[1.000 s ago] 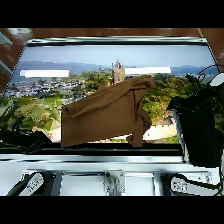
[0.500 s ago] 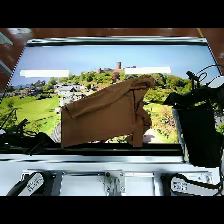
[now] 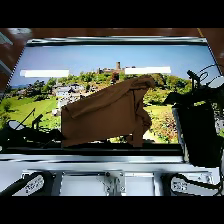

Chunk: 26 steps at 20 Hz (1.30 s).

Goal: Fold the shirts.

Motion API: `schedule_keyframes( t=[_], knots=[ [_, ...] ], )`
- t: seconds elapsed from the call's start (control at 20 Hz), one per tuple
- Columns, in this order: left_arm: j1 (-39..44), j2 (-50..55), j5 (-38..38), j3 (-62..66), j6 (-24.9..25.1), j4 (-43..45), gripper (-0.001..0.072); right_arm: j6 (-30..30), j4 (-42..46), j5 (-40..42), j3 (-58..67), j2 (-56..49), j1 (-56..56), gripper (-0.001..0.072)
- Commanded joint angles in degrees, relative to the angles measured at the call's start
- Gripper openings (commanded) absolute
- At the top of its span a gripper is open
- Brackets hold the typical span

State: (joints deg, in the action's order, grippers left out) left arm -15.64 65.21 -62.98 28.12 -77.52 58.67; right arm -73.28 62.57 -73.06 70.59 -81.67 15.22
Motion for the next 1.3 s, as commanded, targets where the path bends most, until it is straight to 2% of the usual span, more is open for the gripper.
schedule_keyframes(
  t=[0.0, 0.15, 0.2, 0.3, 0.4, 0.45, 0.85, 1.05, 1.1, 1.15, 1.25],
  knots=[
    [4.11, 4.63, 5.11, 0.00, -2.19, -1.07, 0.0713, -0.22, -0.17, -0.20, -0.02, 0.04, -0.04, 0.0679],
    [5.20, 6.93, 7.78, 0.00, -1.60, -7.48, 0.0698, -0.61, 0.15, -0.20, -0.04, 0.02, -0.04, 0.0679],
    [5.88, 7.19, 8.57, 0.00, -1.57, -9.40, 0.0564, -1.03, 1.18, -0.09, -0.26, -0.28, -0.04, 0.0679],
    [7.45, 7.30, 8.92, 0.04, -1.60, -10.99, 0.0250, -3.41, 2.69, -0.02, -1.31, -1.97, -0.02, 0.0679],
    [8.55, 7.26, 8.39, 0.04, -1.57, -11.17, 0.0134, -3.98, 0.00, -0.87, -3.19, -4.63, -0.35, 0.0679],
    [8.55, 7.13, 7.63, 0.04, -1.22, -11.17, 0.0048, -3.65, -1.88, -1.53, -4.11, -6.14, -0.79, 0.0679],
    [8.50, 2.36, 5.07, 0.46, -0.96, -11.17, 0.0046, 3.63, -2.73, -1.51, -5.79, -13.29, -9.03, 0.0678],
    [8.50, -0.87, 3.89, 0.46, -0.96, -11.17, 0.0046, 0.98, 5.05, 0.28, -5.81, -13.29, -10.93, 0.0677],
    [8.50, -1.73, 3.89, 0.46, -0.98, -11.17, 0.0046, 0.90, 5.05, 0.83, -5.86, -13.31, -11.04, 0.0664],
    [8.50, -2.49, 3.89, 0.48, -1.01, -11.17, 0.0046, 0.90, 5.05, 0.98, -5.95, -13.53, -11.23, 0.0570],
    [8.39, -3.43, 3.91, 0.57, -0.98, -11.17, 0.0046, 0.59, 4.68, 2.67, -6.82, -13.64, -11.80, 0.0544]
  ],
)
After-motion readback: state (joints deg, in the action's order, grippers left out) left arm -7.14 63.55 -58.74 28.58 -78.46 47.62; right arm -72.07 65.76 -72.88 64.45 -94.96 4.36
